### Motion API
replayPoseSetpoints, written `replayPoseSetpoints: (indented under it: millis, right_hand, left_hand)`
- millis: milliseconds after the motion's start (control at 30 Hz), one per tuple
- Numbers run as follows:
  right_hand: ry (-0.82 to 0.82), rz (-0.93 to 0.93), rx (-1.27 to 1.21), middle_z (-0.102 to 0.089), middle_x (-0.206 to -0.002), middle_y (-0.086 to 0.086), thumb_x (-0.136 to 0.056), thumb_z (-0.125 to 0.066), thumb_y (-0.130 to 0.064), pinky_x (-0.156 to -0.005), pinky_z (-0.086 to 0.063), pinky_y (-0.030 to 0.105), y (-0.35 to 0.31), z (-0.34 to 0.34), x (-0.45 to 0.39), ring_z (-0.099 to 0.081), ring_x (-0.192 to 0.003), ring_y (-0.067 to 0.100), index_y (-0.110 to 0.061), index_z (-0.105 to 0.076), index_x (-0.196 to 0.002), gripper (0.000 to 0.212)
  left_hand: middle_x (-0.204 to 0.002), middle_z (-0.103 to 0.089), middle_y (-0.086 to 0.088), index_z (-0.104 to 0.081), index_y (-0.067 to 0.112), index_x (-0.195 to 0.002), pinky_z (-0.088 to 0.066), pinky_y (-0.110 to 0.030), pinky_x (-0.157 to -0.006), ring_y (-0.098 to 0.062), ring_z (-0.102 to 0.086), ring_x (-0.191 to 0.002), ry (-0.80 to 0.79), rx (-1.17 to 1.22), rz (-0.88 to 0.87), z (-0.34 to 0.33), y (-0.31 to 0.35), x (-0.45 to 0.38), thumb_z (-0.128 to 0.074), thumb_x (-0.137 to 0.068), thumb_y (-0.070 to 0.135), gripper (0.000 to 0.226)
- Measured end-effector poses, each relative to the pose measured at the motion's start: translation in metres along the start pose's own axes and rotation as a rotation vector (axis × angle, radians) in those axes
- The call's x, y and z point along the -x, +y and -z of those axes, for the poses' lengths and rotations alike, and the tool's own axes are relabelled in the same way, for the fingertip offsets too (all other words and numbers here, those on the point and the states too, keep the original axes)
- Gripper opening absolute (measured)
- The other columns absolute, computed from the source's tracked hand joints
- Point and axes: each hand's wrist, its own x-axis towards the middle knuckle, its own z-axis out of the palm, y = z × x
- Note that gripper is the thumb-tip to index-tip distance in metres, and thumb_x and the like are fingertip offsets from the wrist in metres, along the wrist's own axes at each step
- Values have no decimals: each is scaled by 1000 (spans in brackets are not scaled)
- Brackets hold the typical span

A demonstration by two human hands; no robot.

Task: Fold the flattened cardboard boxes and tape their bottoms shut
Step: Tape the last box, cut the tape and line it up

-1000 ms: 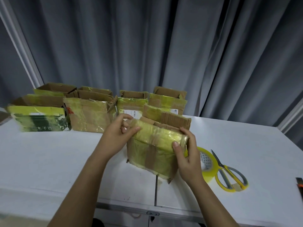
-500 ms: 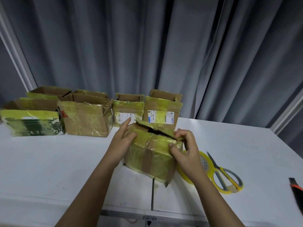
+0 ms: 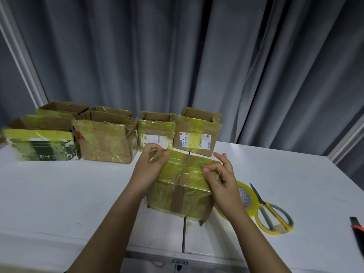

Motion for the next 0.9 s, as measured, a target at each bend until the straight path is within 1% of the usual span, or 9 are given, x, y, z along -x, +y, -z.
replayPoseSetpoints:
  millis: [100,167,233,300,367,467,667,800,900]
  right_hand:
    - [30,-158,-147,-41,-125,-36,-93,-60,-15,-103,-40,25,-5,-8,3,-38,-133,2,-31,-62,-103,19]
    - [44,-238,-308,-49,-112,-37,-92,-59,-10,-79,-52,16,-8,-11,3,-56,-108,-9,-41,-49,-119,43]
    - [43,-302,-455,-56,-104,-38,-90,-61,-7,-69,-52,13,-7,-12,-2,-61,-90,-15,-44,-42,-126,55]
    - [38,-322,-491,-65,-110,-29,-86,-68,-22,-80,-55,22,-10,-15,-12,-65,-98,-4,-39,-49,-127,48]
    - [70,-318,-332,-58,-133,-10,-80,-71,-45,-100,-48,38,-15,-23,-22,-57,-120,11,-31,-48,-138,64]
    - [125,-326,-249,-44,-148,-1,-89,-64,-37,-112,-36,41,-19,-29,-38,-43,-134,17,-18,-42,-144,62]
    - [85,-353,-203,-45,-146,2,-94,-60,-29,-110,-38,40,-10,-29,-62,-46,-131,20,-13,-43,-144,54]
    - [100,-358,-206,-49,-143,2,-94,-60,-26,-108,-41,42,-4,-33,-64,-49,-128,22,-14,-44,-143,52]
    - [109,-365,-175,-48,-144,2,-94,-61,-25,-108,-40,42,-2,-35,-66,-48,-129,22,-14,-44,-143,53]
  left_hand:
    - [-116,-61,0,-54,29,-115,-56,-34,-81,-12,-65,-90,14,70,12,1,1,2,-62,-91,16,28]
    - [-125,-59,-2,-55,35,-113,-52,-42,-91,-18,-62,-107,65,89,-9,1,0,4,-61,-91,13,33]
    - [-131,-57,-1,-56,37,-111,-47,-47,-99,-21,-55,-120,124,103,-60,0,-2,6,-59,-92,11,33]
    - [-133,-56,0,-55,31,-119,-43,-46,-104,-19,-52,-123,201,106,-92,-1,-2,10,-55,-94,11,33]
    - [-139,-50,0,-50,27,-132,-38,-42,-108,-18,-48,-127,247,113,-66,-3,-1,14,-50,-97,16,36]
    - [-144,-43,7,-39,28,-143,-32,-33,-111,-15,-40,-133,228,82,-8,-4,-2,16,-41,-101,34,43]
    - [-149,-36,8,-32,33,-146,-32,-36,-110,-15,-37,-135,84,32,81,9,-6,-2,-39,-99,44,49]
    - [-135,-52,6,-41,31,-140,-45,-33,-91,-15,-54,-117,20,131,177,12,-8,-11,-41,-96,51,49]
    - [-136,-50,6,-38,29,-142,-42,-38,-101,-18,-52,-119,18,88,185,11,-11,-17,-37,-98,49,48]
